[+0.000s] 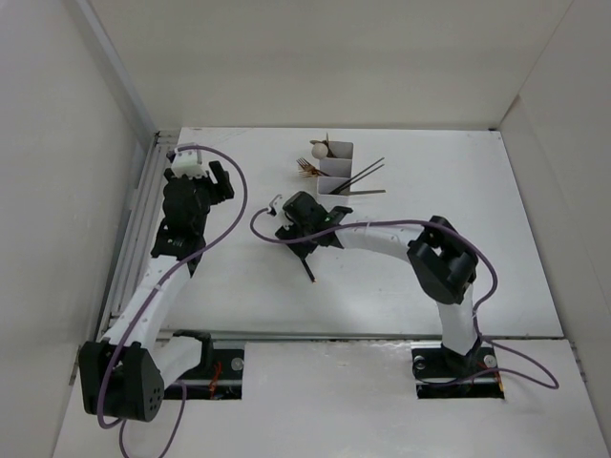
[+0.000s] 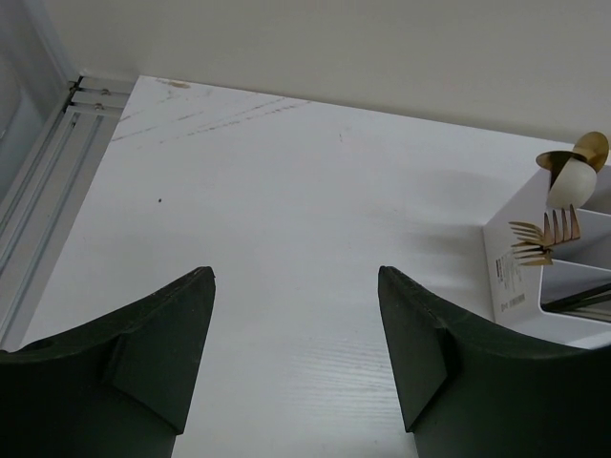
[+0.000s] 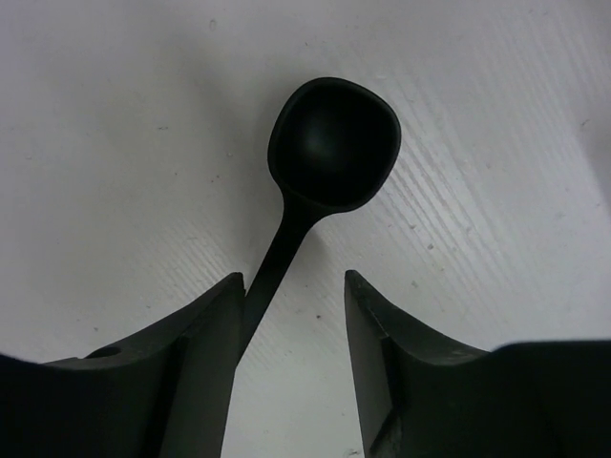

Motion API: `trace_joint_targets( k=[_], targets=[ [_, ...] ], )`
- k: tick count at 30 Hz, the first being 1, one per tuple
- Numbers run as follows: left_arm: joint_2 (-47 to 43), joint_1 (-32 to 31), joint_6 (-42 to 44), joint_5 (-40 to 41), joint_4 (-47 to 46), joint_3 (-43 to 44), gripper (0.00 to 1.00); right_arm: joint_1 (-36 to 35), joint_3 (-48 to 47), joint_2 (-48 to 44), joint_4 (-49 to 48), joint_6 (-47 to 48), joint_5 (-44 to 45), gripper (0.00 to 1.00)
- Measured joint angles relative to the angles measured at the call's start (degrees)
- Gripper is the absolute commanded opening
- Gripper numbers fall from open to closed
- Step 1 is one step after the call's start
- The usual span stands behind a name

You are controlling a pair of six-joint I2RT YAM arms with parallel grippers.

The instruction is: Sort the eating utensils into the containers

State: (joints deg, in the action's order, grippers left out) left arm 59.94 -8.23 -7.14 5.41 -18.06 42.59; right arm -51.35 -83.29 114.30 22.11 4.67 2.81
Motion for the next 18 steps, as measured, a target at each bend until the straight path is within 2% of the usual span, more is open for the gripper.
trace_joint_targets(
  k=[3,6,10,11,18],
  targets=[
    [-0.1,0.0,-0.3,0.0,0.0,-0.1,0.66,-0.1,-0.4,1.5,0.2,-0.2,-0.6,0.49],
    [-0.1,0.0,-0.4,0.0,0.0,-0.2,0.66,-0.1,-0.7,3.0,0.4,-0.2,-0.8,0.43],
    [-0.1,0.0,-0.6,0.0,0.0,-0.2,0.66,-0.2,-1.1,4.0,0.2,-0.2,-1.1,0.05],
    [-0.1,0.0,-0.7,0.0,0.0,-0.2,0.66,-0.2,-1.3,4.0,0.2,-0.2,-1.0,0.00],
    [-0.1,0.1,-1.4,0.0,0.0,-0.2,0.68,-0.1,-0.2,1.1,-2.6,2.5,0.6,0.00]
  ],
)
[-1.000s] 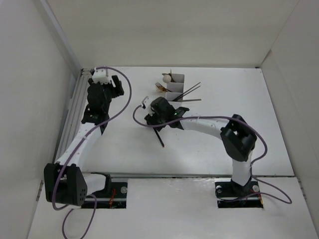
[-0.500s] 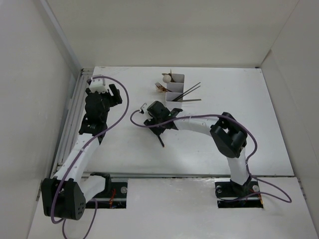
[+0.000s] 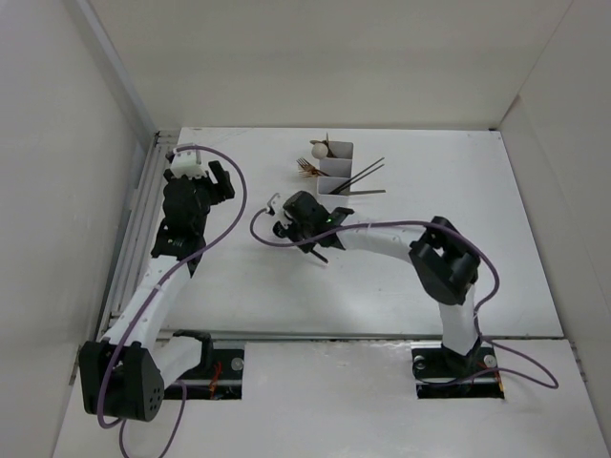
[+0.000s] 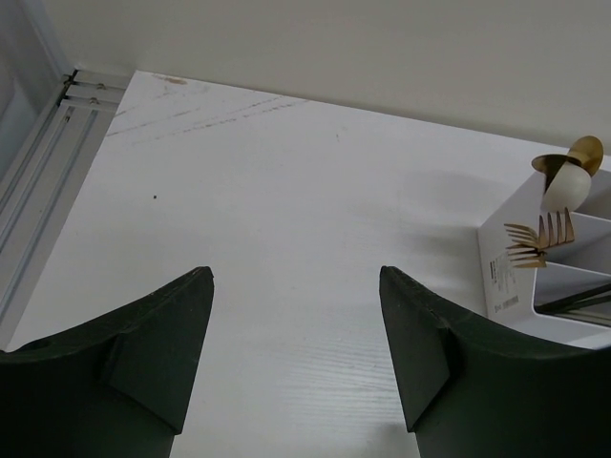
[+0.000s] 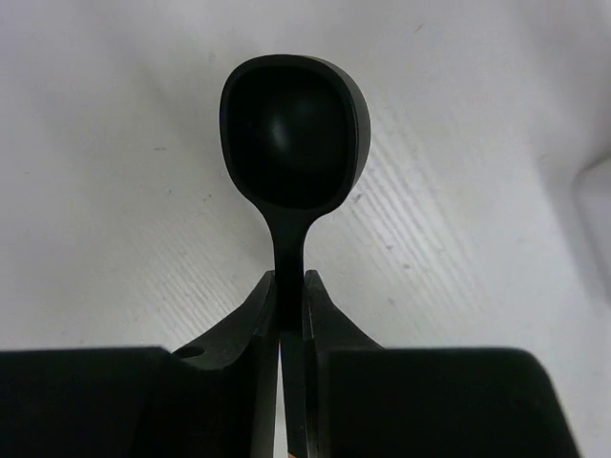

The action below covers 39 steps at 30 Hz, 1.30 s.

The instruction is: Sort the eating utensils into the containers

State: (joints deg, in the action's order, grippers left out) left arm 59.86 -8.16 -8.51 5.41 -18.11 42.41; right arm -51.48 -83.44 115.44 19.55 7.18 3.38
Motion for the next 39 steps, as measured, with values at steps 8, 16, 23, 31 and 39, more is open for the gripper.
trace_joint_targets(
  k=[8,16,23,31,39],
  targets=[
    [1.9,2.6,-0.9,-0.1,0.0,0.0,0.68,8.0,8.5,-20.2,-24.1,4.5,-4.3,0.00],
    [6.9,7.3,-2.5,-1.9,0.0,1.9,0.68,23.2,8.9,-13.2,-65.5,0.9,-13.0,0.00],
    [13.3,7.5,-2.5,-2.6,0.6,7.5,0.69,27.8,4.3,5.6,-82.9,-5.9,-22.0,0.00],
    [19.9,7.5,-2.5,-3.3,0.7,12.5,0.71,32.4,3.6,9.8,-89.1,-11.0,-25.6,0.00],
    [21.1,7.5,-2.5,-3.5,0.3,12.5,0.72,32.3,3.3,9.7,-91.9,-12.4,-25.9,0.00]
  ],
)
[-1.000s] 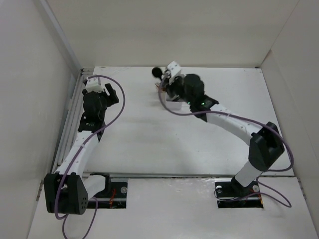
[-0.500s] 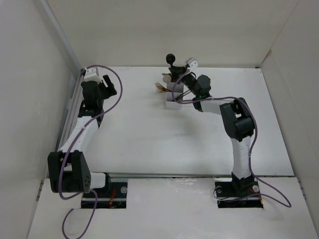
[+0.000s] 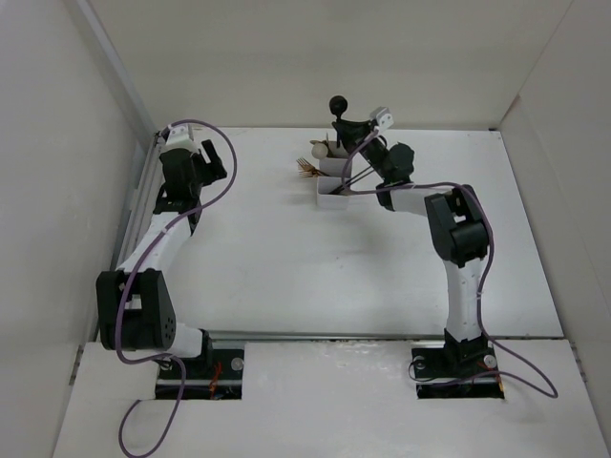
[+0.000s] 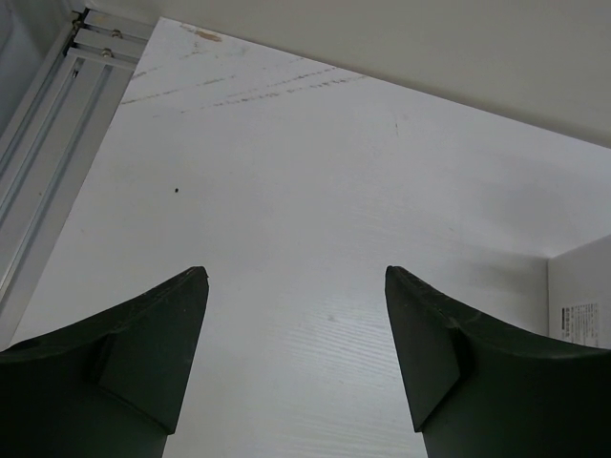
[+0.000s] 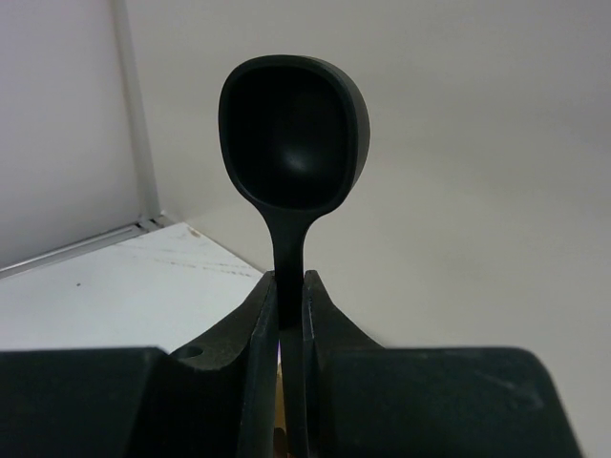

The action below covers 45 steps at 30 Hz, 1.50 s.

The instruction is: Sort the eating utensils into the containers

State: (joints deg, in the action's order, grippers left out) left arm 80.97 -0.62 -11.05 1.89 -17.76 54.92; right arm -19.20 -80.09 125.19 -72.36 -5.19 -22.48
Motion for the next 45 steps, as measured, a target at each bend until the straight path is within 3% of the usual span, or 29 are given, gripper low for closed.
trace_joint_targets(
  k=[5,7,9,17,29,33,35,37,38,45],
  targets=[
    [0.3,0.0,-0.2,-0.2,-0.4,0.0,0.74,-0.5,-0.9,0.1,3.5,0.7,0.6,0.00],
    [0.3,0.0,-0.4,-0.4,-0.5,0.0,0.74,-0.8,-1.7,0.1,5.3,1.2,1.4,0.18],
    [0.3,0.0,-0.5,-0.6,-0.5,0.0,0.75,-1.2,-2.3,0.1,6.4,1.8,2.9,0.29],
    [0.3,0.0,-0.9,-0.7,-0.5,0.0,0.76,-2.2,-0.7,-0.2,9.0,4.6,7.0,0.58],
    [0.2,0.0,-0.9,-2.1,-1.4,-0.2,0.76,-2.6,2.9,-11.0,9.8,7.3,10.0,0.63],
    [-0.5,0.0,-0.9,-2.9,-2.1,-0.5,0.76,-2.7,3.2,-16.8,9.4,8.0,11.9,0.71],
    [-1.3,0.0,-0.9,-3.1,-2.4,-1.2,0.76,-2.6,3.2,-20.2,10.4,8.2,14.1,0.80],
    [-2.0,0.0,-0.9,-3.2,-2.7,-1.9,0.76,-2.1,3.1,-24.0,13.3,8.4,17.0,0.90],
    [-2.4,0.0,-0.9,-3.3,-2.7,-2.2,0.76,-1.5,2.7,-25.9,15.8,8.4,18.6,1.00],
    [-5.6,0.0,-1.4,-2.4,-3.6,-5.5,0.76,11.6,-2.9,-35.6,45.4,8.6,32.0,1.00]
  ],
)
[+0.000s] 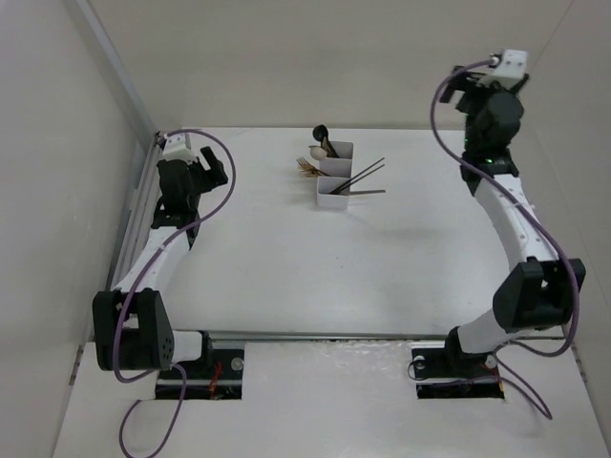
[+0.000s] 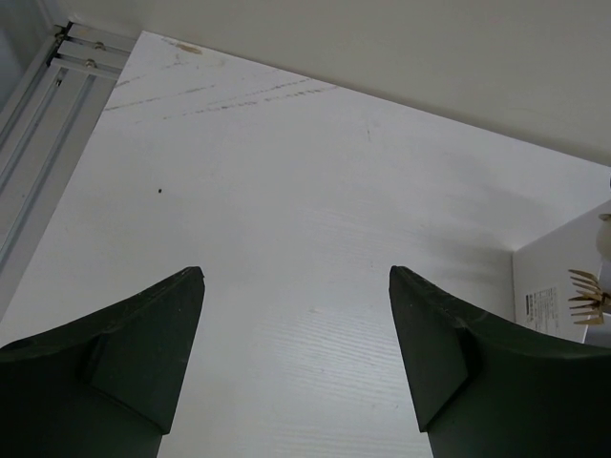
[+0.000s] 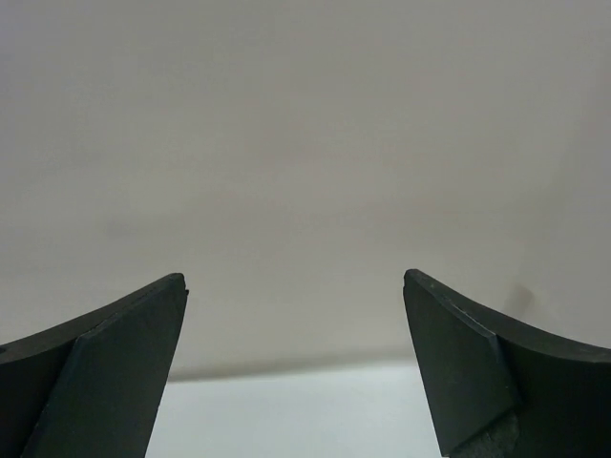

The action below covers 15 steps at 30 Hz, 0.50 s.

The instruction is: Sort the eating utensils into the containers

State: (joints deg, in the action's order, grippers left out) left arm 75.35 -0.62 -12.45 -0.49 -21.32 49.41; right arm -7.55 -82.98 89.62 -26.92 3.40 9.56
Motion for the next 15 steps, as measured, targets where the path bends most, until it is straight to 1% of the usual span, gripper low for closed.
trace_joint_targets(
  k=[2,4,7,8,9,12,15],
  targets=[
    [-1.0,0.0,-0.1,0.5,-0.2,-1.0,0.77,5.4,2.0,-3.1,6.8,-0.4,4.5,1.00],
    [-1.8,0.0,-0.2,0.8,-0.3,-1.9,0.78,9.9,6.2,-7.1,12.0,-0.7,8.6,1.00],
    [-2.6,0.0,-0.5,1.0,-0.3,-2.9,0.86,15.0,11.9,-12.8,18.2,-1.0,12.5,1.00],
    [-2.8,0.0,-0.7,1.0,-0.3,-3.1,0.90,16.2,13.4,-14.6,20.2,-1.1,13.4,1.00],
    [-2.9,0.0,-1.0,0.9,-0.3,-3.3,0.99,17.3,14.6,-16.1,21.7,-1.1,14.3,1.00],
    [-3.2,0.0,-1.9,0.5,-0.3,-4.2,1.00,18.9,16.9,-19.6,25.1,-1.3,16.8,1.00],
    [-3.2,0.0,-3.1,-0.4,-0.3,-4.9,1.00,18.8,19.0,-22.2,26.5,-1.3,18.3,1.00]
  ],
)
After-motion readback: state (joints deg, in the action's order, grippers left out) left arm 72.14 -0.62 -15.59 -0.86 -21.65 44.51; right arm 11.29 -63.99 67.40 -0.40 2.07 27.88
